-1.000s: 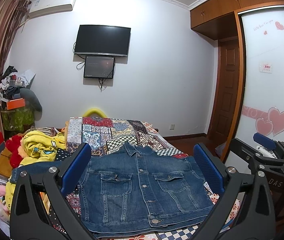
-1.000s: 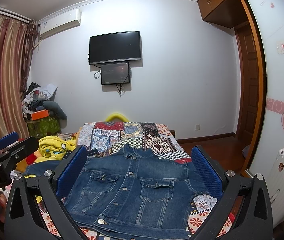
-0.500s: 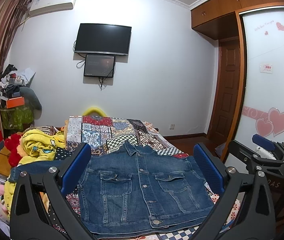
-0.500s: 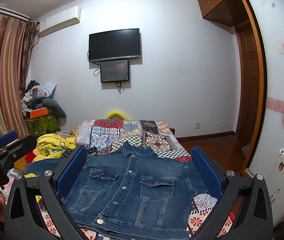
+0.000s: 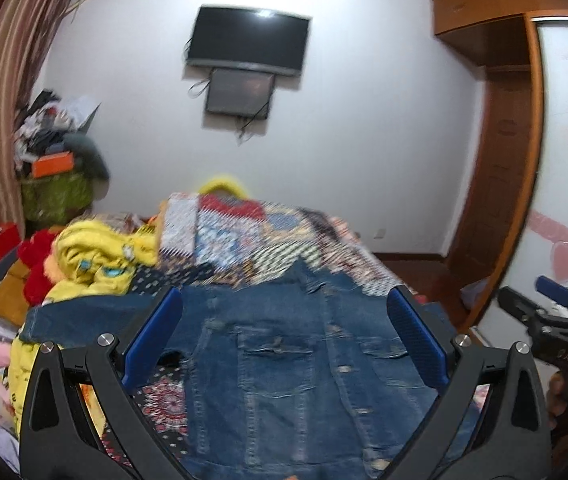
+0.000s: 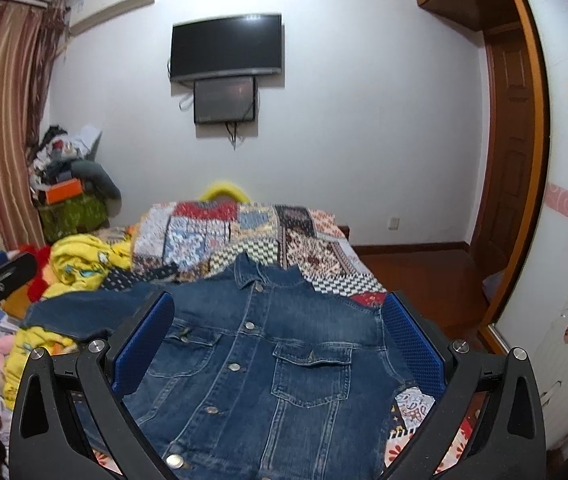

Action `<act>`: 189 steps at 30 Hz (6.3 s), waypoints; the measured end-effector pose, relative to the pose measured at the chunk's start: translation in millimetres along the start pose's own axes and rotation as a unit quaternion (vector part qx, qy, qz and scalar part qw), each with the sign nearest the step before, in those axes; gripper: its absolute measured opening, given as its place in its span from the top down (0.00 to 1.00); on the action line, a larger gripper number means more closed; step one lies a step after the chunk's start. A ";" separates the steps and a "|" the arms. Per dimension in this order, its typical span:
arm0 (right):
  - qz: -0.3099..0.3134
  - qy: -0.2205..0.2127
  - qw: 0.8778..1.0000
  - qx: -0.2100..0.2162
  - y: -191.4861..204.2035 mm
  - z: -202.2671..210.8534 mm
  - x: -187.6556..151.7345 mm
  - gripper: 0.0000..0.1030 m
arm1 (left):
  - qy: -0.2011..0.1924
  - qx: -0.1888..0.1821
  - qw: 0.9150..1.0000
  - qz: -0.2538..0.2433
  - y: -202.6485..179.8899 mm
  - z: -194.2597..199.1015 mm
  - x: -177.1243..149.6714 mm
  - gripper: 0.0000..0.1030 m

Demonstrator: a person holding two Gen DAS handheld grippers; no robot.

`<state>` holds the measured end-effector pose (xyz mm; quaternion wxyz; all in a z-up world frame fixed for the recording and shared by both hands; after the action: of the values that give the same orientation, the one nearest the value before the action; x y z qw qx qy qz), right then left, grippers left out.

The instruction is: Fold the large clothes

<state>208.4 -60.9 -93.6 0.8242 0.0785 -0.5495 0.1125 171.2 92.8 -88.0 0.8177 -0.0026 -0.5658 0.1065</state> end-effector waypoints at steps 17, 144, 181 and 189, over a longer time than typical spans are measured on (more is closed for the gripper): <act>0.043 0.211 0.976 0.014 9.4 -156.6 -85.8 0.00 | 0.171 0.086 0.966 0.171 240.9 -124.4 -135.1 0.02; 0.242 0.325 0.900 0.160 132.9 -269.5 -125.1 0.45 | 0.326 0.018 0.945 0.005 153.5 -231.4 -144.6 0.24; 0.106 0.247 0.963 0.029 -79.9 -199.4 -73.0 0.20 | 0.383 -0.193 0.862 0.270 -2.2 -331.4 -143.0 0.24; 0.075 0.248 0.966 0.009 -120.9 -184.2 -83.1 0.19 | 0.356 -0.113 0.899 0.228 5.6 -361.0 -142.8 0.81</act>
<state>374.0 -138.9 -241.8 0.9230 0.0146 -0.3316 0.1946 456.3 114.9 -350.7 0.9122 -0.2611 -0.2291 0.2172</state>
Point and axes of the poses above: each gripper's, at about its wrist camera, not at the fingertips, and z roughly against the way its jaws point, y to its left, x to its top, the point moved 9 cm from there along -z, roughly the way its jaws point, and after that the axes turned 2 degrees about -z, right-handed, at the moved point
